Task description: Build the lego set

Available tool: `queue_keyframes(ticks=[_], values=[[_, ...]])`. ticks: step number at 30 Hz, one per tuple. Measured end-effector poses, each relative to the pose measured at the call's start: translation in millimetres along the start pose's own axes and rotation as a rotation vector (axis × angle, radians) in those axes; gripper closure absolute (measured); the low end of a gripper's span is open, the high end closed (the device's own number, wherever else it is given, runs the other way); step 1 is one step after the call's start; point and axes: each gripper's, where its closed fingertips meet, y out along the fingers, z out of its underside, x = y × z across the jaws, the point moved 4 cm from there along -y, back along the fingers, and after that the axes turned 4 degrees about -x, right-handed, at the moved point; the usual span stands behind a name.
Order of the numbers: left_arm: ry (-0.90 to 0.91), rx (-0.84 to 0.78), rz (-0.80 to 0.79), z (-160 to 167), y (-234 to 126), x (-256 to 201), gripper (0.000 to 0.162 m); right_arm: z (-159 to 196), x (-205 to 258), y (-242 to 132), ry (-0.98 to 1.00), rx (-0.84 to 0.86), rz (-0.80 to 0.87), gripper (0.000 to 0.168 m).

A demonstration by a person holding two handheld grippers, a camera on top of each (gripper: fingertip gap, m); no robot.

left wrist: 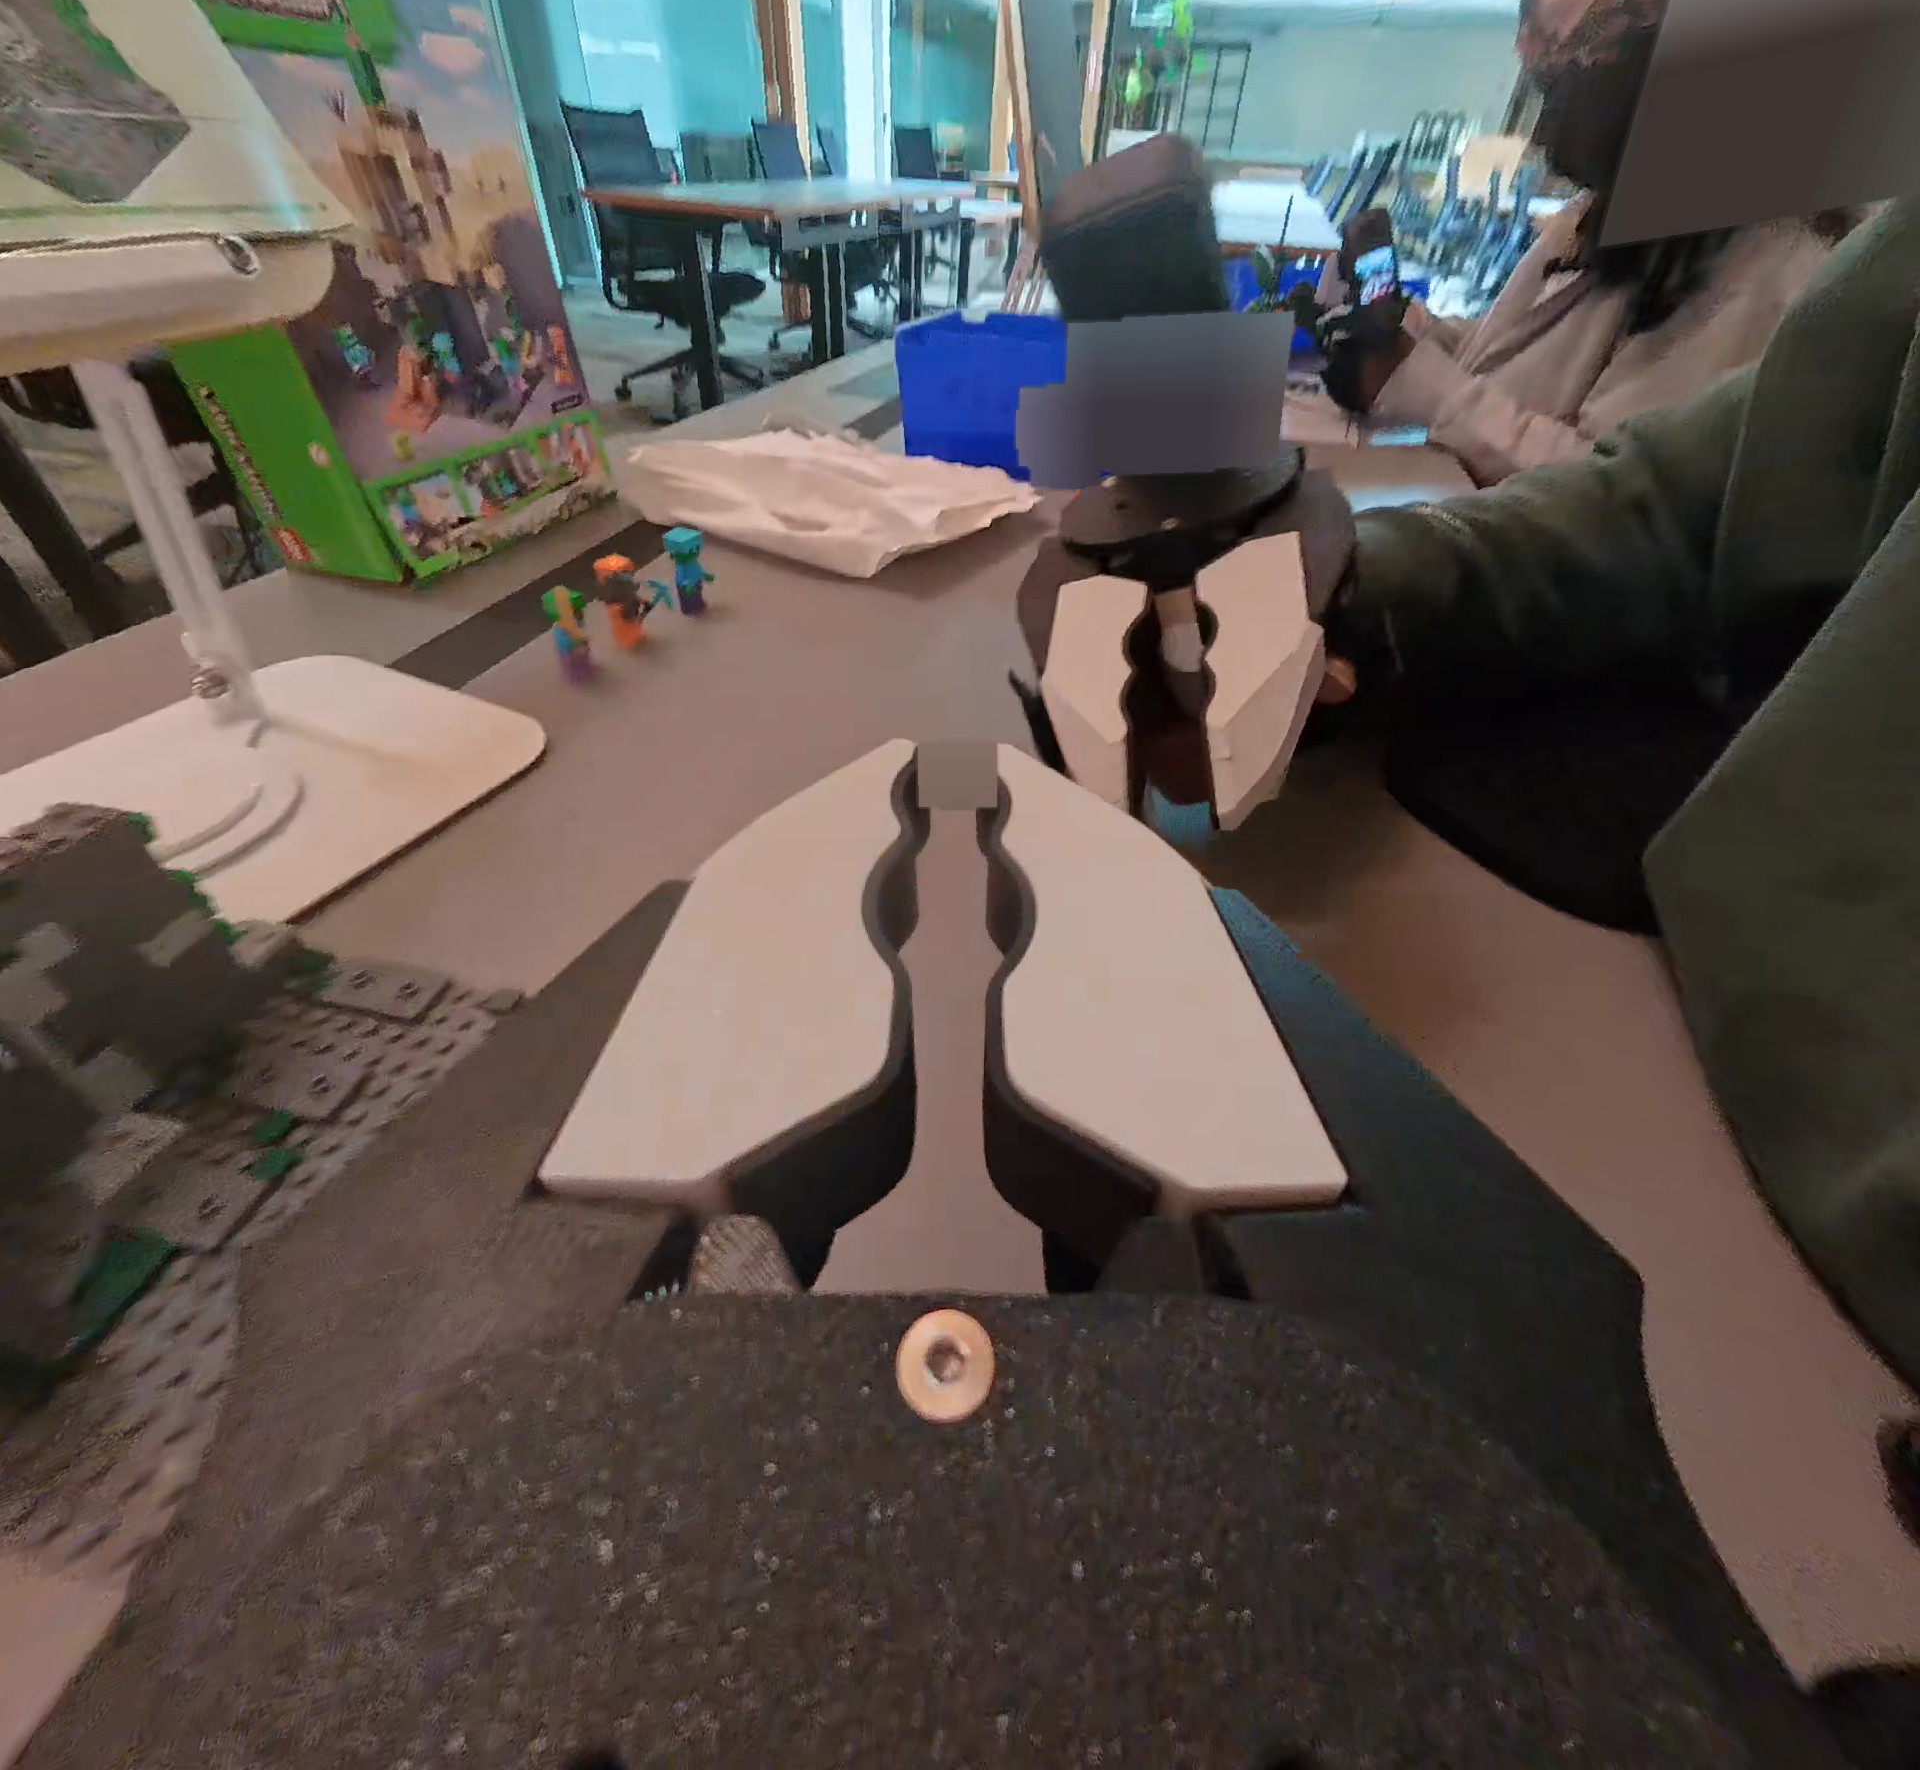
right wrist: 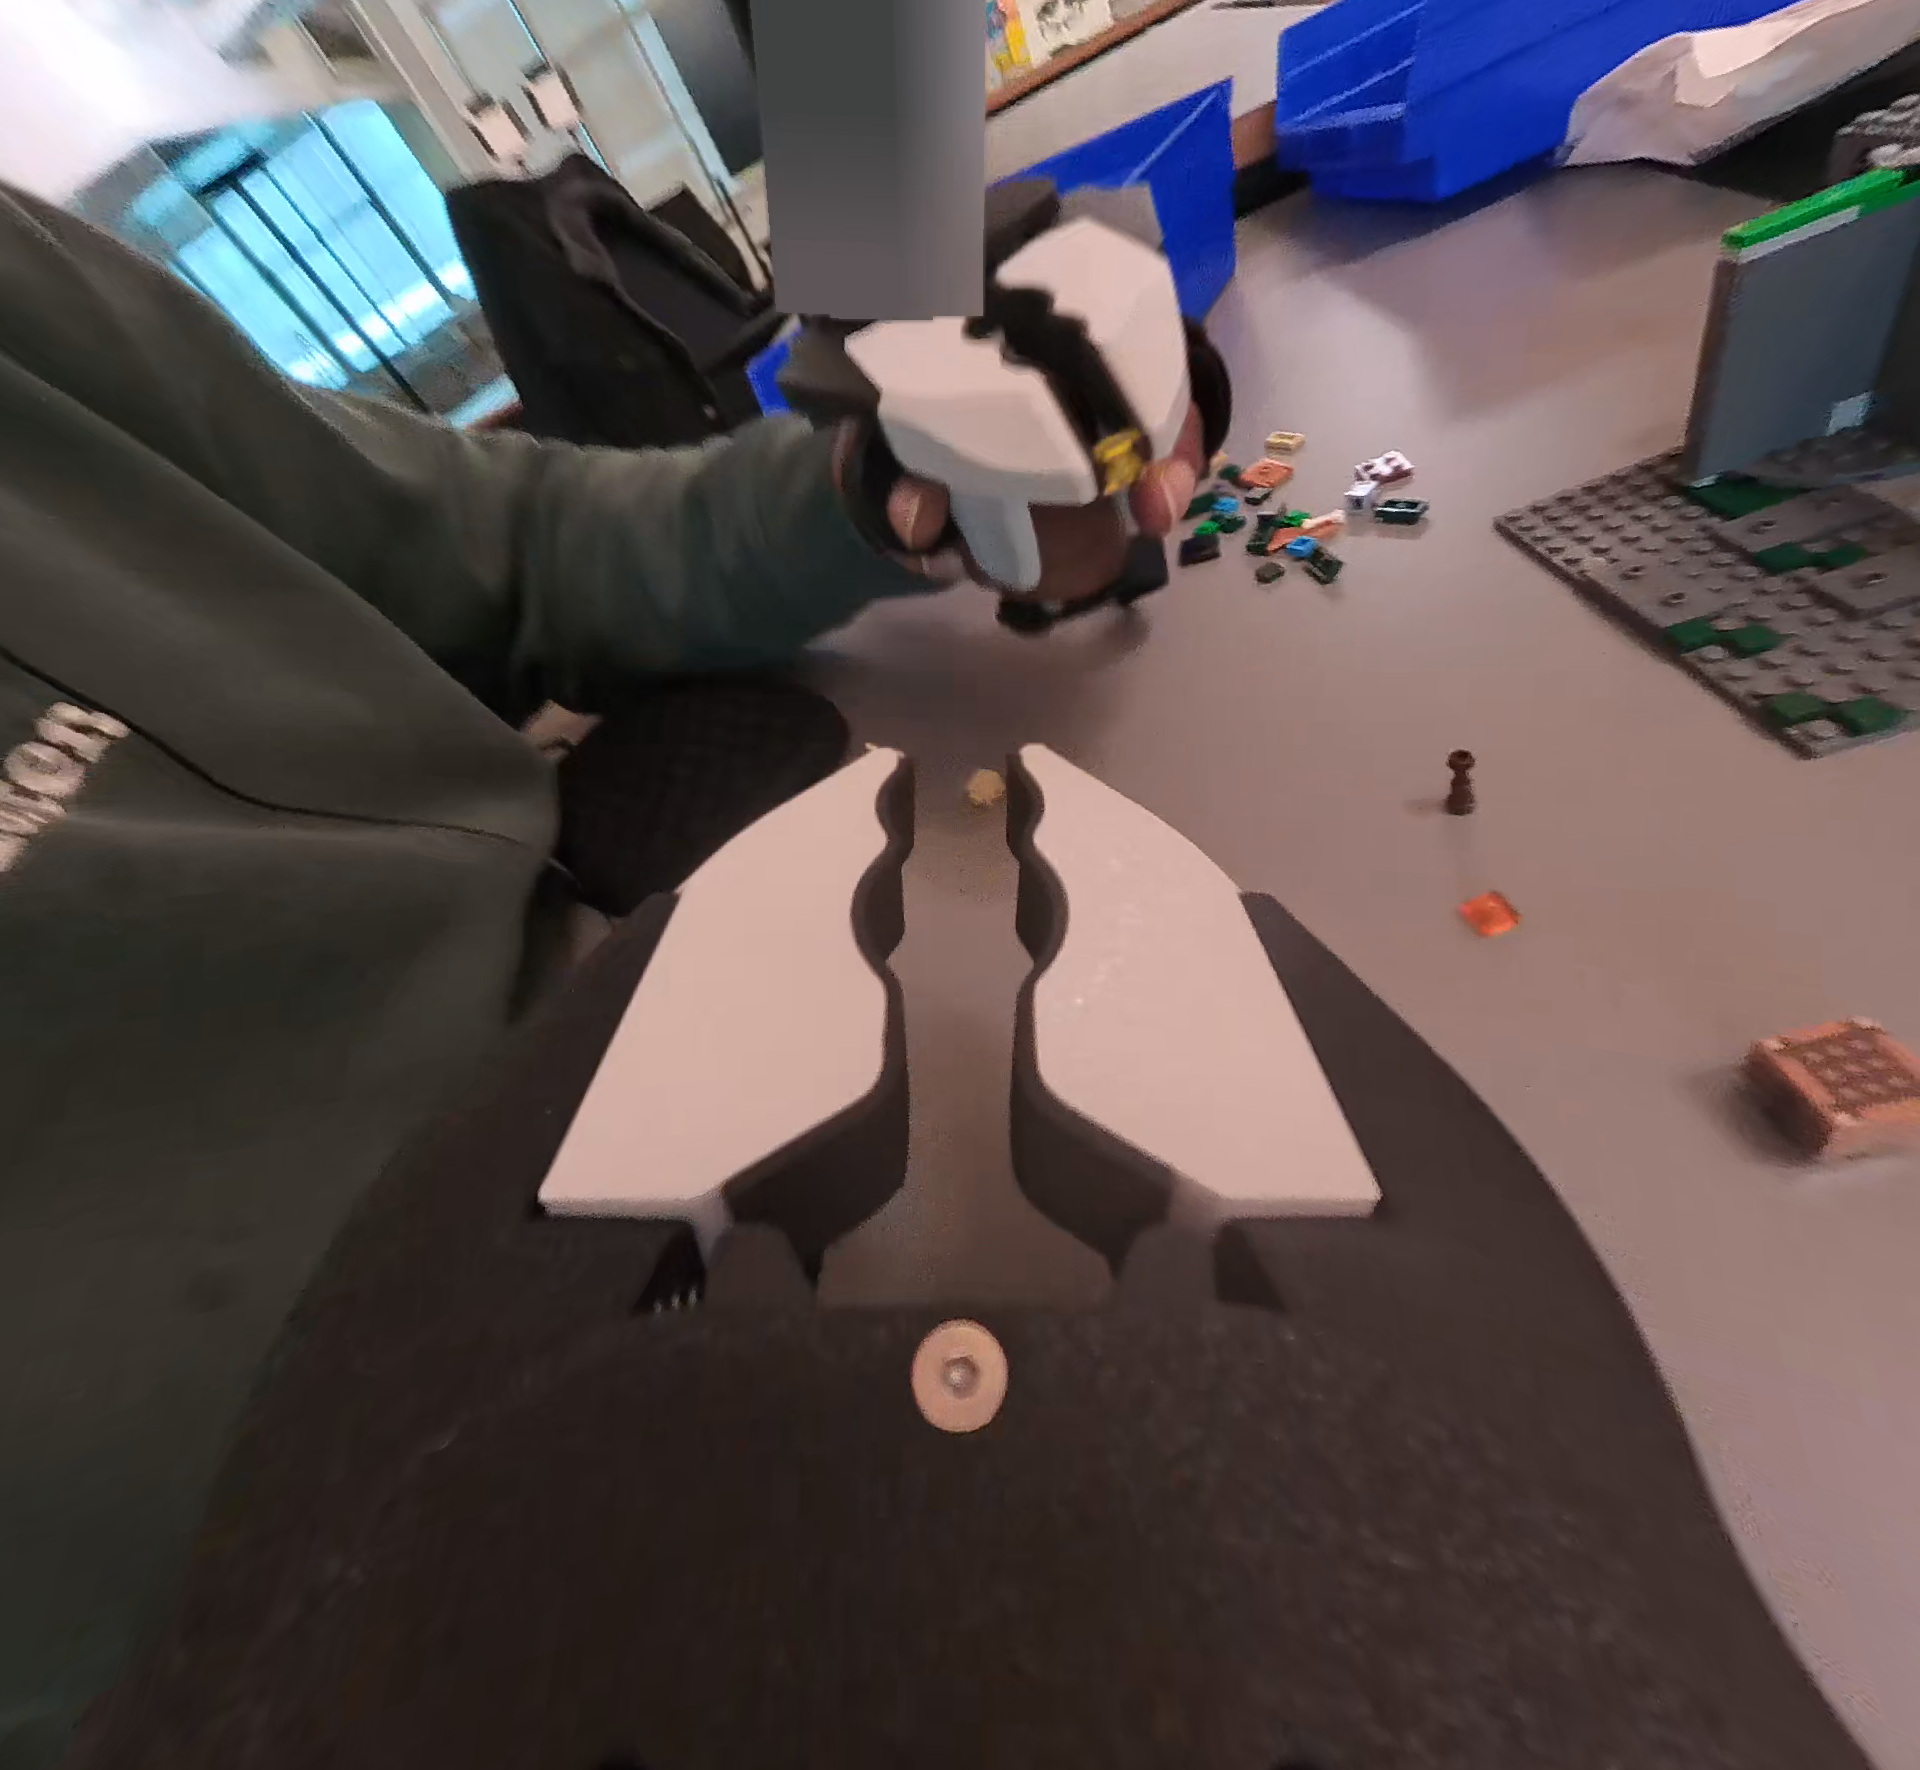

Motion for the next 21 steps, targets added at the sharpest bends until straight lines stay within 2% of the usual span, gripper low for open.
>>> queue_keyframes(ticks=[11,17,21], values=[[0.111,-0.204,0.076,-3.0,15.5,-34.0,0.155,-17.7,-1.2,-3.3,0.350,-0.200,-0.227,0.142],[0.200,-0.194,0.089,-0.1,21.9,-44.8,0.155,-23.8,8.2,3.3,0.495,-0.269,-0.378,0.142],[0.227,-0.178,0.083,2.2,21.7,-44.5,0.155,-22.9,5.7,1.4,0.554,-0.286,-0.405,0.143]])
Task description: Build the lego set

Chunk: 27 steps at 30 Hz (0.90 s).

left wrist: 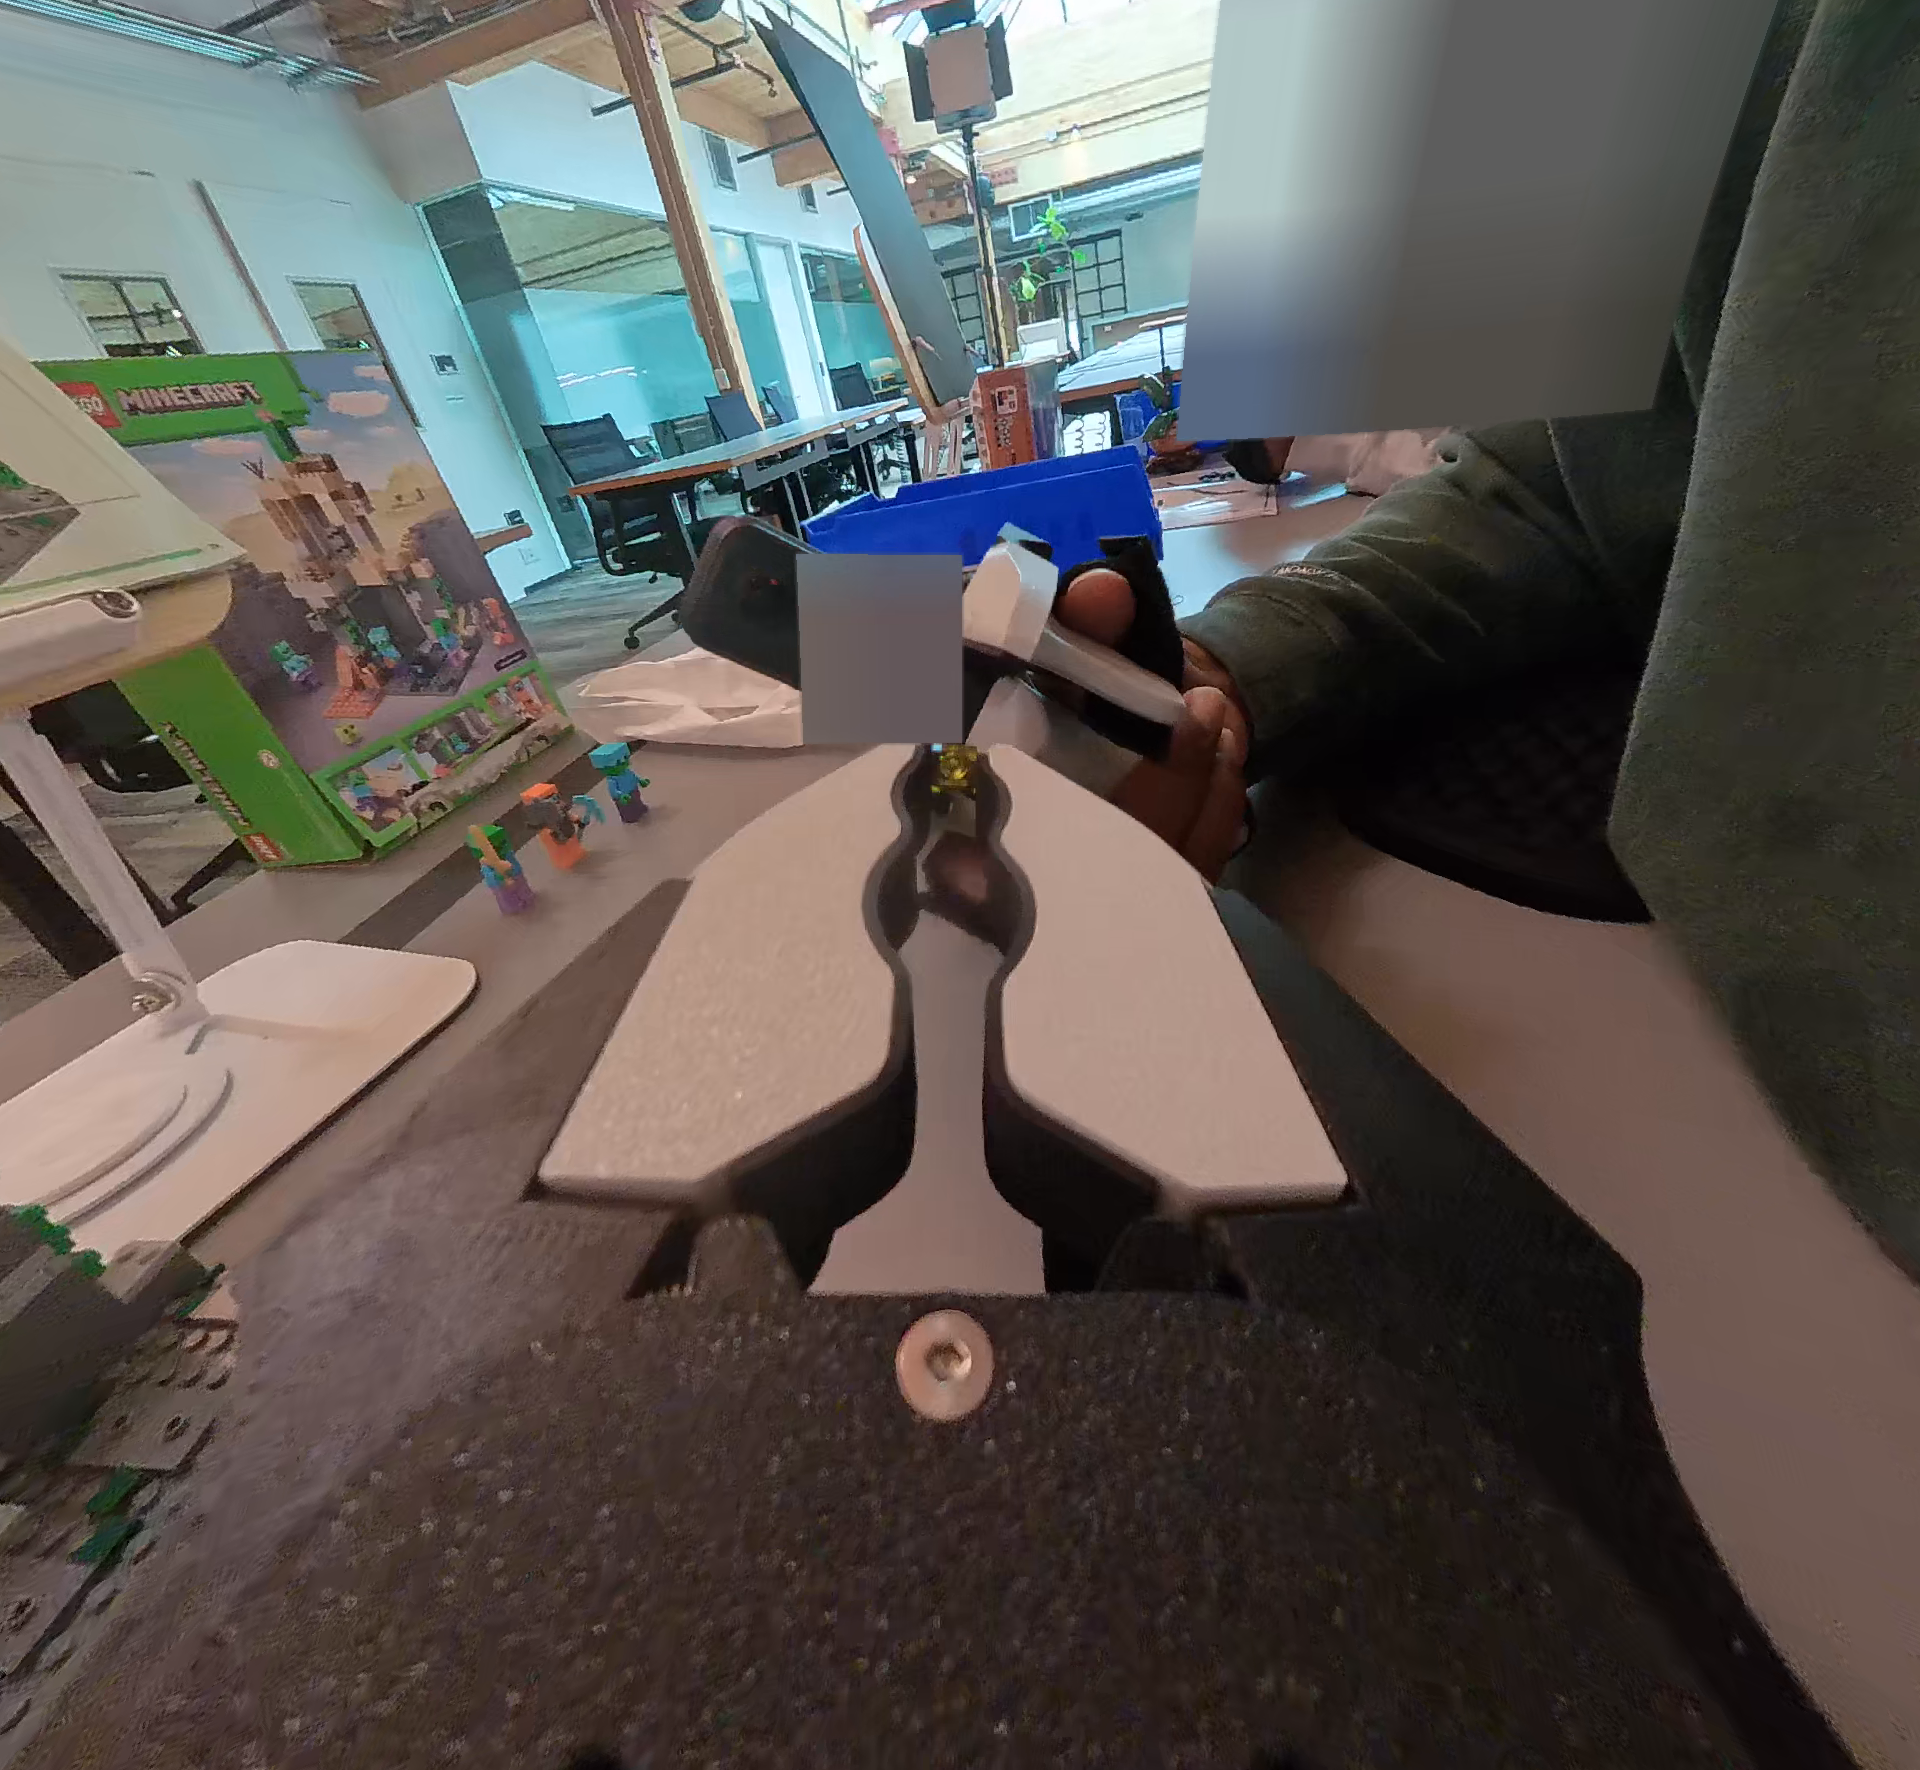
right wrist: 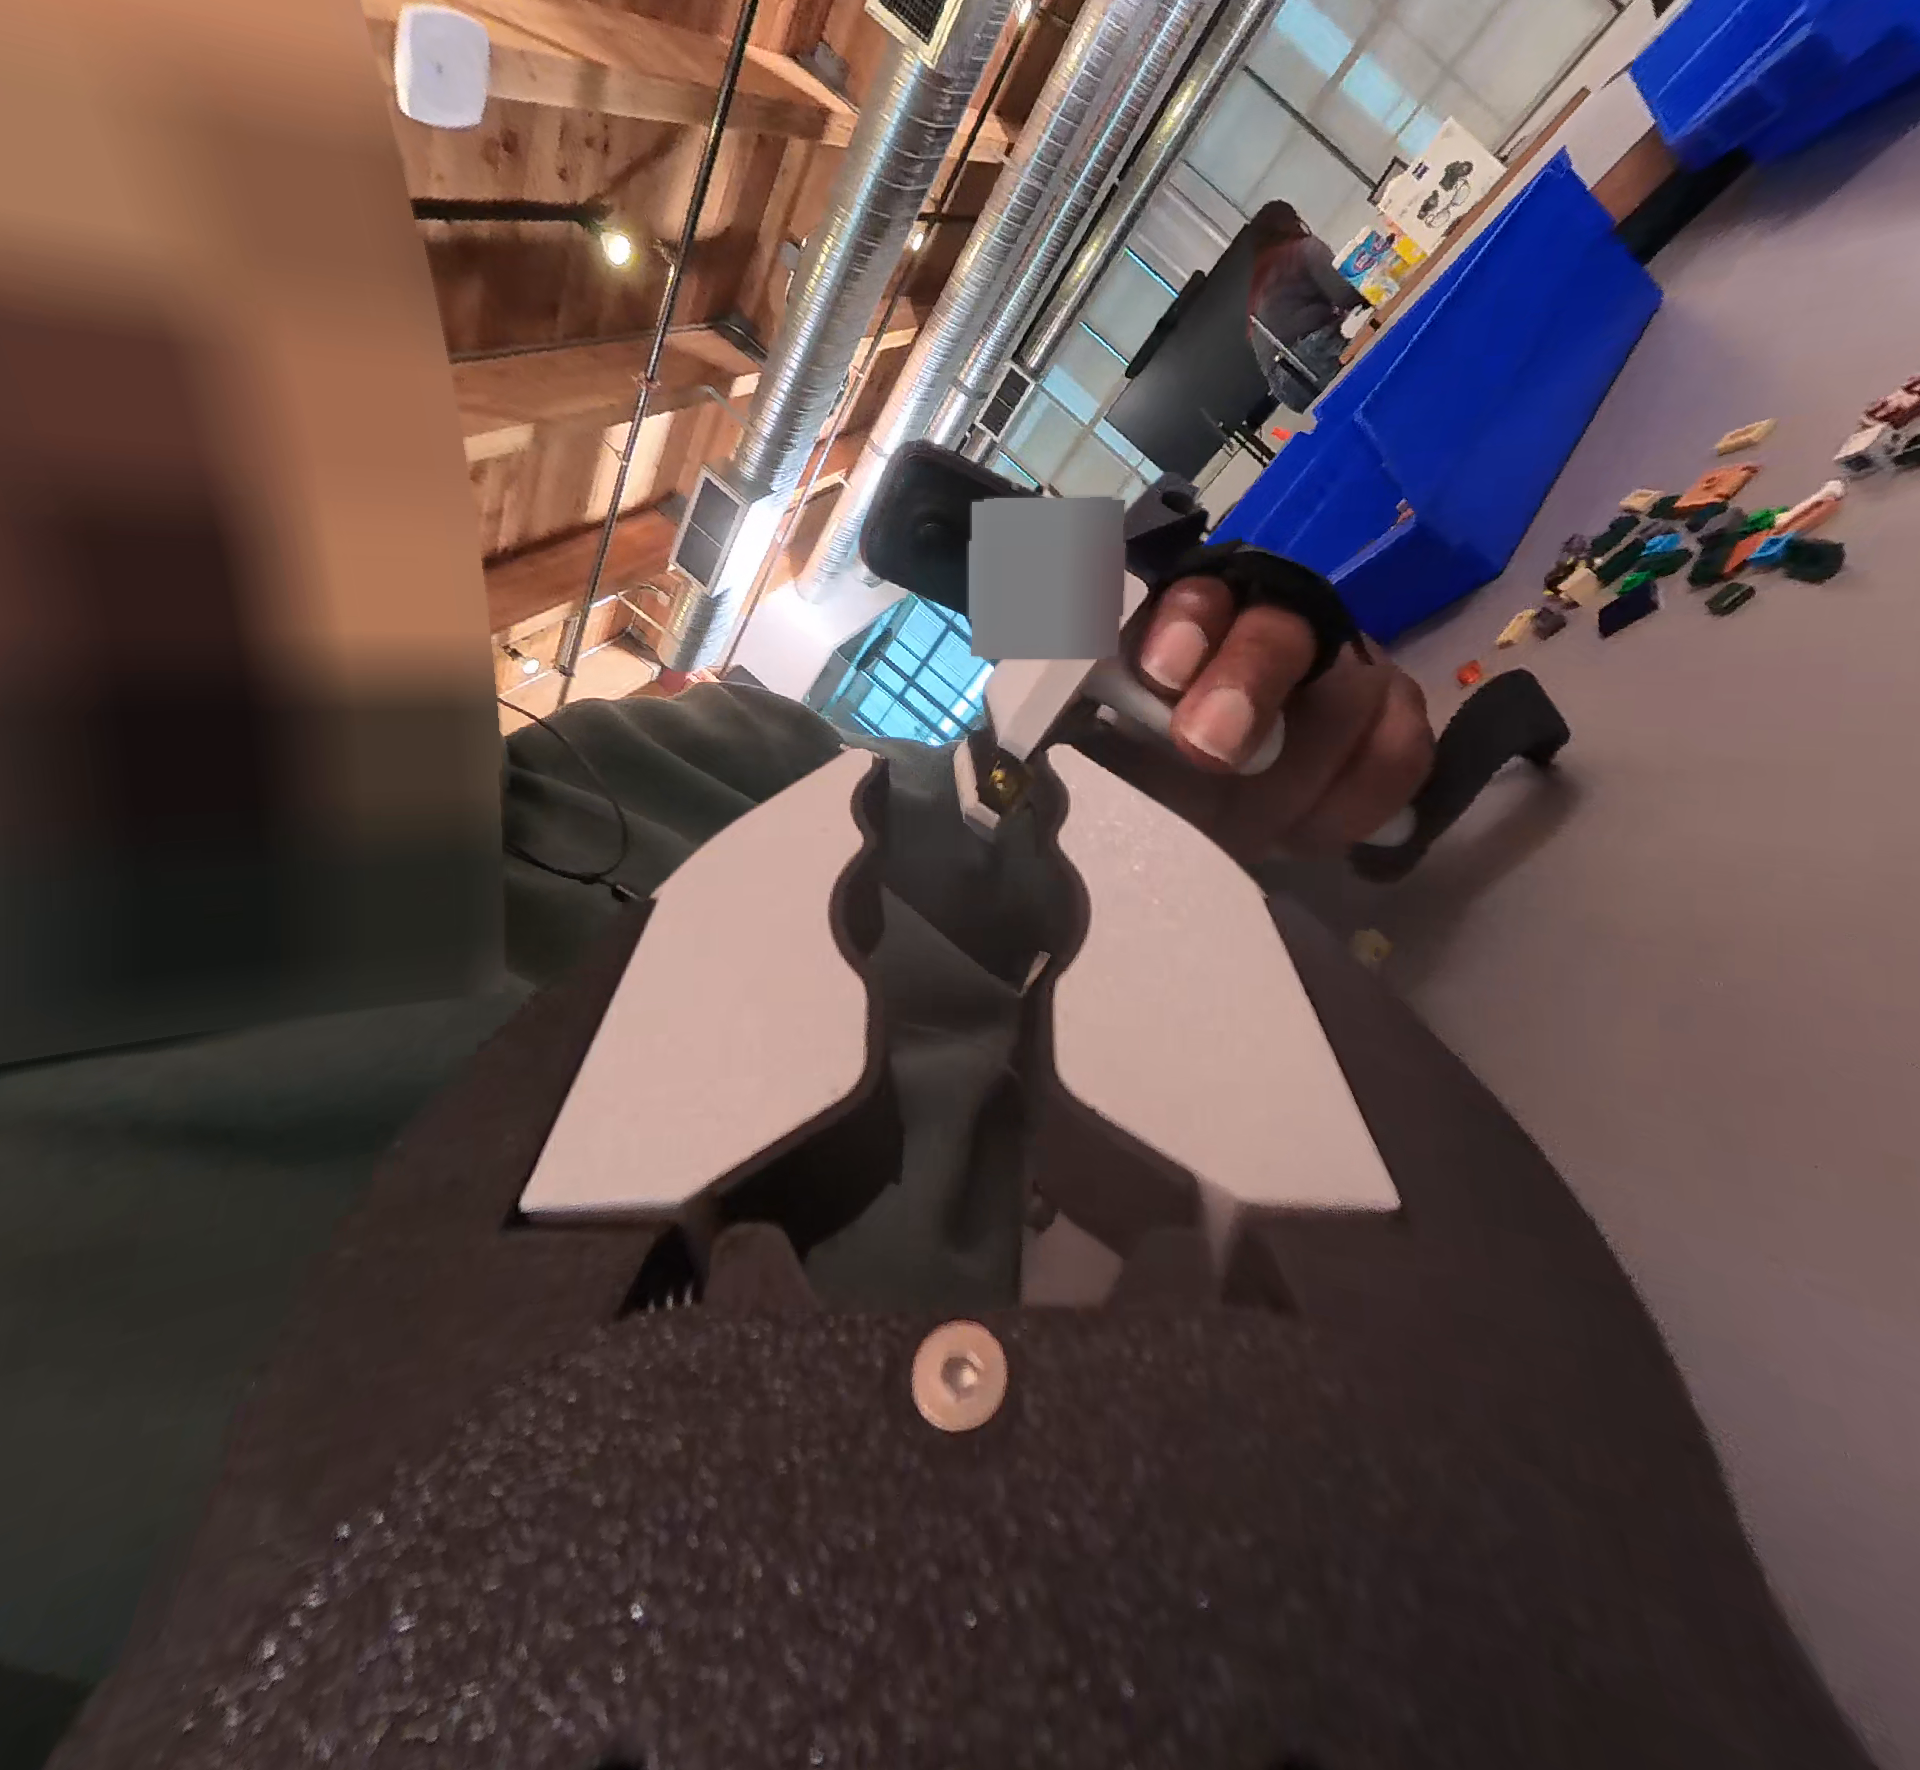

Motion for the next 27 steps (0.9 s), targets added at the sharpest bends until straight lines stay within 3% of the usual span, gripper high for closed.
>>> queue_keyframes(ticks=[21,27], values=[[0.012,0.123,-0.061,20.9,-5.8,10.5,0.155,-4.5,-14.3,-15.1,-0.044,0.037,0.123,0.145],[-0.150,0.395,-0.094,56.5,-13.5,24.4,0.155,-13.9,-28.1,-39.7,-0.245,0.147,0.358,0.147]])
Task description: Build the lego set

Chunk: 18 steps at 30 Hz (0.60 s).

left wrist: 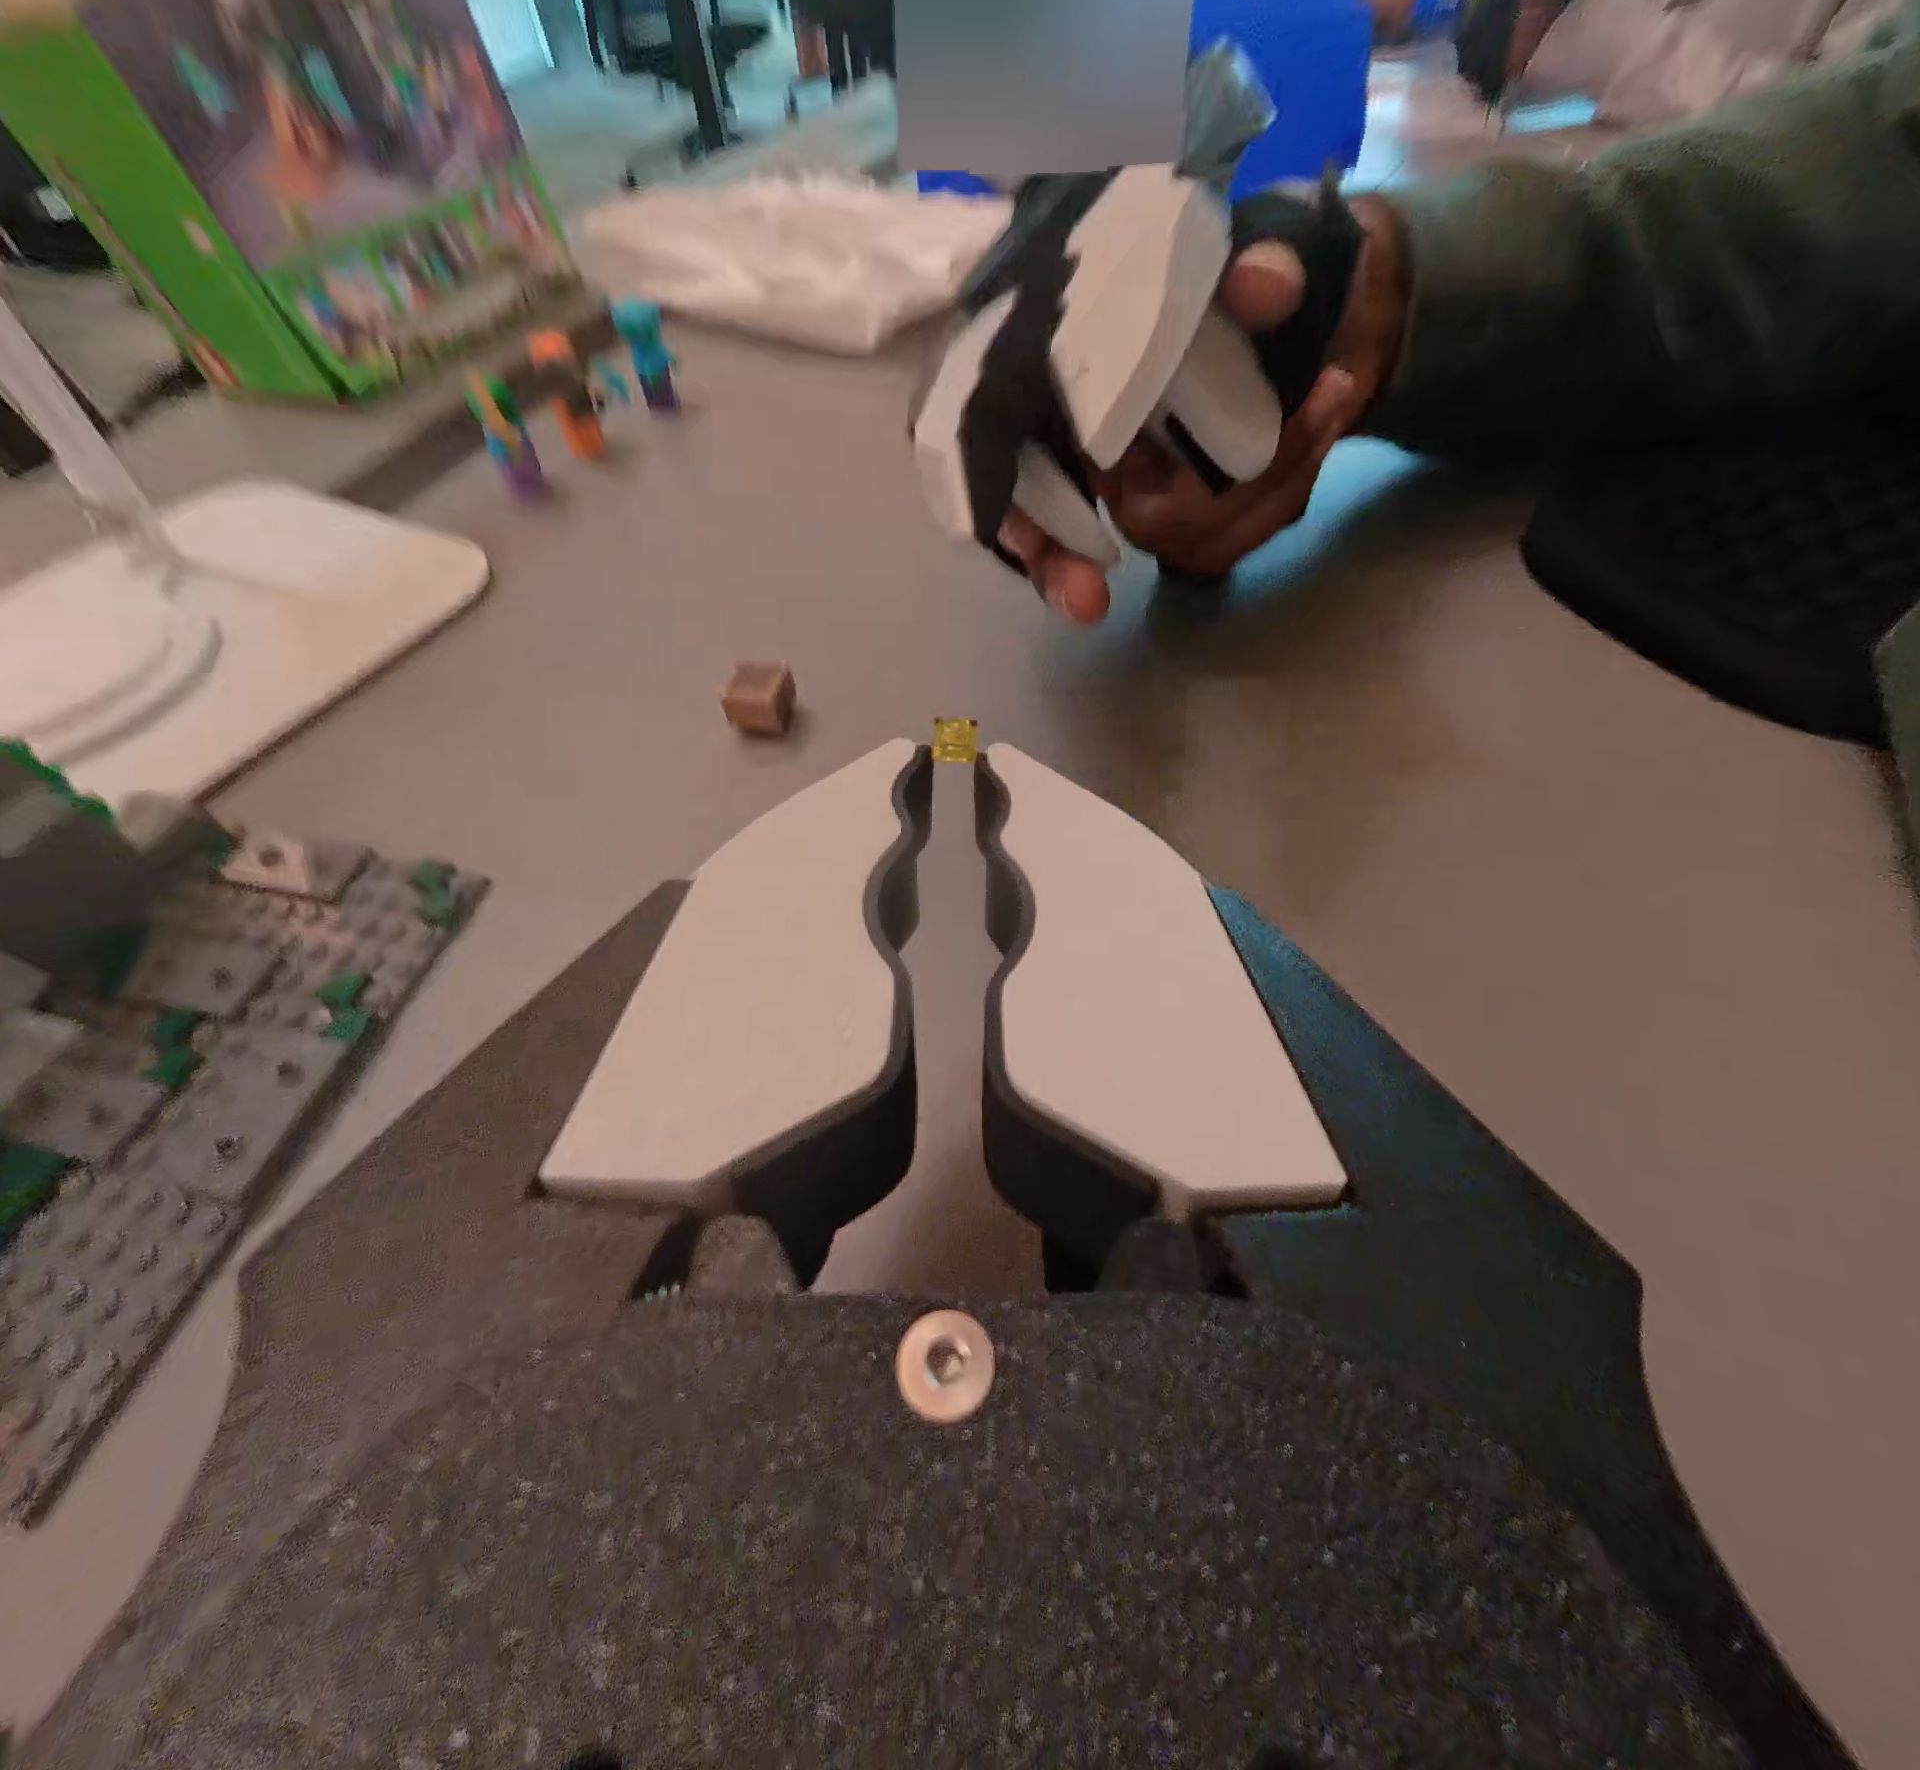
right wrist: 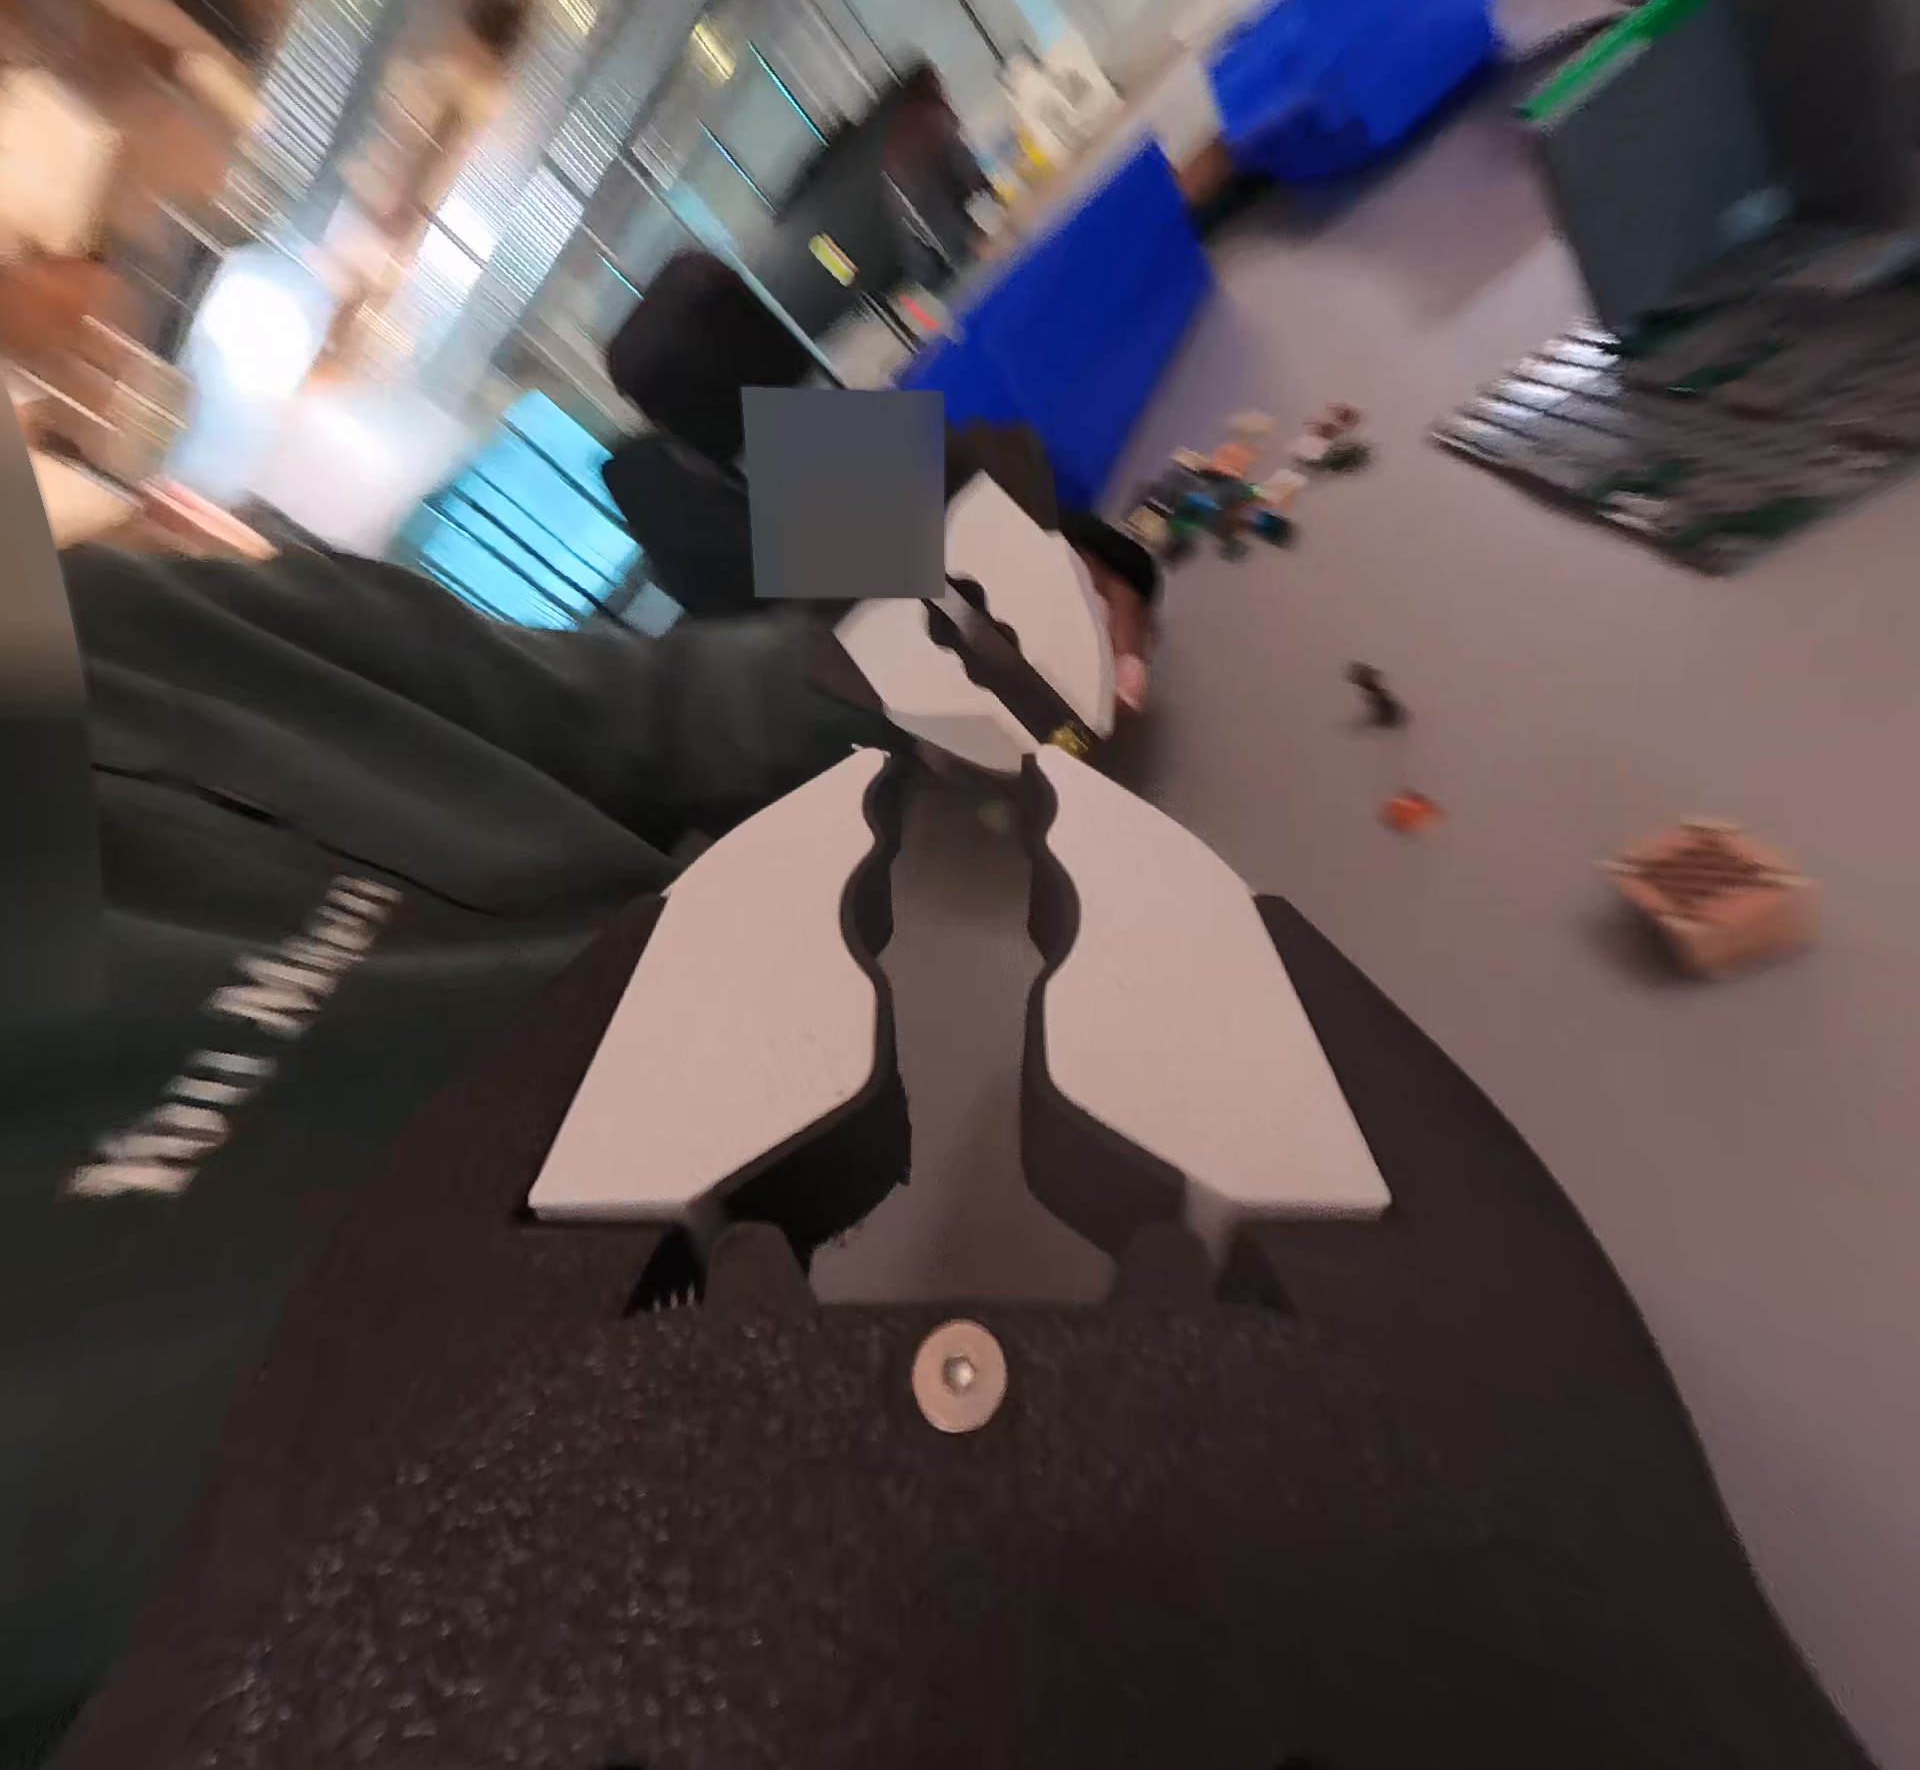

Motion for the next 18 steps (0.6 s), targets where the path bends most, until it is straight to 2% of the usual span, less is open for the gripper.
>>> queue_keyframes(ticks=[5,9,12,18], values=[[-0.070,0.224,0.031,22.0,6.3,5.8,0.155,18.5,-21.5,2.4,-0.383,0.282,0.271,0.148],[-0.089,0.364,0.079,36.7,11.8,4.7,0.154,30.6,-37.5,12.1,-0.667,0.492,0.372,0.149],[-0.065,0.413,0.088,38.6,16.1,6.7,0.154,34.8,-41.5,22.6,-0.752,0.568,0.363,0.153],[0.005,0.496,0.095,40.5,21.2,12.6,0.155,29.8,-46.6,32.1,-0.779,0.627,0.338,0.160]])
